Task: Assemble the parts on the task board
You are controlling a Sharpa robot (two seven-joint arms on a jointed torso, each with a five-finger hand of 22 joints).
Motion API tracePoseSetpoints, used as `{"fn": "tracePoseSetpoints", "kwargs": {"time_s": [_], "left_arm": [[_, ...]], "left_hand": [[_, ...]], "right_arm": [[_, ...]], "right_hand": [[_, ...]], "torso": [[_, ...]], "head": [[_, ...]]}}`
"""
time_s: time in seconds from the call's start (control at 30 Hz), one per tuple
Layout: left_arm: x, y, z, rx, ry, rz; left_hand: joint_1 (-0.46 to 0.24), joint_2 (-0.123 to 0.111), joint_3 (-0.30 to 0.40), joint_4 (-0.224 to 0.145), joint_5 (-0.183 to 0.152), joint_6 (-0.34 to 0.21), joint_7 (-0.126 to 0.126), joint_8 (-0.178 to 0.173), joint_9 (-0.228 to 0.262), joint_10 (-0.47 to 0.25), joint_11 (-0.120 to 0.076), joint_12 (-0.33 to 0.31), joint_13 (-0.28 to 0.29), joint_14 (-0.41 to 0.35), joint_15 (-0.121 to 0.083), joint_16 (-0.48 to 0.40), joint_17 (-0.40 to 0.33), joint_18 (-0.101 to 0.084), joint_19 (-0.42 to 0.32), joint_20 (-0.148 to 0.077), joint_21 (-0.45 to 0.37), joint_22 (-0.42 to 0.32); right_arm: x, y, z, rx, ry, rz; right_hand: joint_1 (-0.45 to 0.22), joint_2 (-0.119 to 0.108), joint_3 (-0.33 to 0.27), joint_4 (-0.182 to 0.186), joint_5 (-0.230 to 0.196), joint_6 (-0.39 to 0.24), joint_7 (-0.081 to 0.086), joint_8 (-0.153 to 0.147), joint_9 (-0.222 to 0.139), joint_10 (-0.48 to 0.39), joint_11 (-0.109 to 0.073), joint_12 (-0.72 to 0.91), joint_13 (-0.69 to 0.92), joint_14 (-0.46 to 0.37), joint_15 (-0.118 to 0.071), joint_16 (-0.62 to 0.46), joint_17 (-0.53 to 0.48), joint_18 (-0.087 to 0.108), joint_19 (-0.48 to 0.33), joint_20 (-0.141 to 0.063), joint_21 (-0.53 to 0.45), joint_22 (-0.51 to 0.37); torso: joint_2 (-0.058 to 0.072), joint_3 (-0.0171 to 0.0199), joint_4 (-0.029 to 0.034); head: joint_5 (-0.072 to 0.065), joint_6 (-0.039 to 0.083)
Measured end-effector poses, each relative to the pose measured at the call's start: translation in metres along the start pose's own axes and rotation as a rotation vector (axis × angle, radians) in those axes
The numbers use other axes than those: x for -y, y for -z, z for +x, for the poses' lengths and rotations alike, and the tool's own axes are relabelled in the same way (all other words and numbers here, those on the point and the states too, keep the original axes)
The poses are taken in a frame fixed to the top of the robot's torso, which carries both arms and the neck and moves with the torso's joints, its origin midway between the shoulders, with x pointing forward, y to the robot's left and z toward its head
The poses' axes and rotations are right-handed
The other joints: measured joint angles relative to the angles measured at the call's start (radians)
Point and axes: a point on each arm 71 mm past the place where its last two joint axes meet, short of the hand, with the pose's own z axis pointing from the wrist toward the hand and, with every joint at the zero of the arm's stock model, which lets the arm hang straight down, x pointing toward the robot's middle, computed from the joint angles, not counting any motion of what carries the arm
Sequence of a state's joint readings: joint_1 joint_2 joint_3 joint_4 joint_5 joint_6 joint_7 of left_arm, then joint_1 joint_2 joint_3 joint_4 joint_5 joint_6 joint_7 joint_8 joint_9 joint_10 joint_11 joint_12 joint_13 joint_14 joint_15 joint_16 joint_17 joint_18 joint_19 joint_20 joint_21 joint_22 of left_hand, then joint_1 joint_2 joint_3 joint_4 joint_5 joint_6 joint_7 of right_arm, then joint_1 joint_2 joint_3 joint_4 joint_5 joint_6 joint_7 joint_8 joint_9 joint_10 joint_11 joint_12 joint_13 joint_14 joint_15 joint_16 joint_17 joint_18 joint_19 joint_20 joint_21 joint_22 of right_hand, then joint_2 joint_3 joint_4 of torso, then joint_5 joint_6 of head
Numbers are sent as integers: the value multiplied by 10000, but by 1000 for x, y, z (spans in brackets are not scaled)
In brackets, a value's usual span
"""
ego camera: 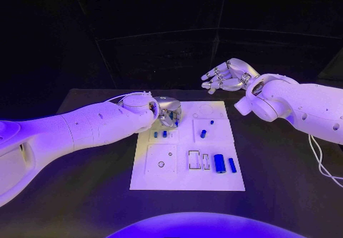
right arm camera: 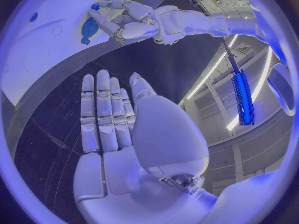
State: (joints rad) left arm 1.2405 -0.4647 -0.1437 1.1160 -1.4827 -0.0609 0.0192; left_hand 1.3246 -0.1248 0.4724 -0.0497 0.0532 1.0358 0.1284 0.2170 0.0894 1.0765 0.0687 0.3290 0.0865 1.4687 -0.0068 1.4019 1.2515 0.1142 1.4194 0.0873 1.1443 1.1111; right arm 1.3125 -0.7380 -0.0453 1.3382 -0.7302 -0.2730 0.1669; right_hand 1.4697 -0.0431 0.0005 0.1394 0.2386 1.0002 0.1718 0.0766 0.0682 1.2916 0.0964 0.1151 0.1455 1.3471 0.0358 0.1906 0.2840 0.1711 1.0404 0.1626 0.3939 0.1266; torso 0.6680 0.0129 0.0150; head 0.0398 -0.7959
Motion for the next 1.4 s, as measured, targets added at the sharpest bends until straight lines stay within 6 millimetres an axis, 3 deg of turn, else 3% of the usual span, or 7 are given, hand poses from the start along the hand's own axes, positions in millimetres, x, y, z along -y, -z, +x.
{"fn": "tracePoseSetpoints", "kwargs": {"time_s": [0.17,0.47,0.87,1.4], "left_arm": [[0,0,1,65,14,42],[-3,10,4,568,246,273],[-7,27,-16,1497,1045,448],[-40,54,-14,1212,1461,-267]], "left_hand": [[95,176,236,-77,0,150,-17,-78,-32,361,-57,-91,-40,-17,-58,0,-127,1,126,-54,301,299],[96,169,440,-191,-1,292,27,-194,-81,529,-64,-348,-115,0,-74,0,-331,4,141,-69,373,412],[-98,93,410,-162,-1,399,19,-303,-124,627,-37,-544,-153,0,-74,0,-391,6,141,-68,373,436],[-147,42,384,-136,-1,400,21,-310,-134,688,-46,-587,-152,0,-73,0,-422,-38,140,-68,372,472]], "right_arm": [[0,0,0,-4,-2,-4],[0,0,0,4,1,2],[1,0,-1,30,12,20],[2,1,-3,64,25,46]], "right_hand": [[0,0,37,-37,37,0,0,0,0,0,0,0,0,0,0,0,0,0,0,0,0,-11],[0,0,37,-37,36,0,0,0,0,0,0,0,1,0,0,0,0,0,0,0,0,-10],[0,0,37,-37,36,0,0,0,0,0,0,0,2,0,0,0,0,0,0,0,1,-9],[0,0,37,-37,35,0,0,0,0,0,0,0,-6,0,0,1,0,0,0,0,1,-9]], "torso": [[0,-2,0],[-5,-5,4],[-11,-4,28],[2,-2,11]], "head": [[-3,0],[-36,63],[-7,118],[82,148]]}}
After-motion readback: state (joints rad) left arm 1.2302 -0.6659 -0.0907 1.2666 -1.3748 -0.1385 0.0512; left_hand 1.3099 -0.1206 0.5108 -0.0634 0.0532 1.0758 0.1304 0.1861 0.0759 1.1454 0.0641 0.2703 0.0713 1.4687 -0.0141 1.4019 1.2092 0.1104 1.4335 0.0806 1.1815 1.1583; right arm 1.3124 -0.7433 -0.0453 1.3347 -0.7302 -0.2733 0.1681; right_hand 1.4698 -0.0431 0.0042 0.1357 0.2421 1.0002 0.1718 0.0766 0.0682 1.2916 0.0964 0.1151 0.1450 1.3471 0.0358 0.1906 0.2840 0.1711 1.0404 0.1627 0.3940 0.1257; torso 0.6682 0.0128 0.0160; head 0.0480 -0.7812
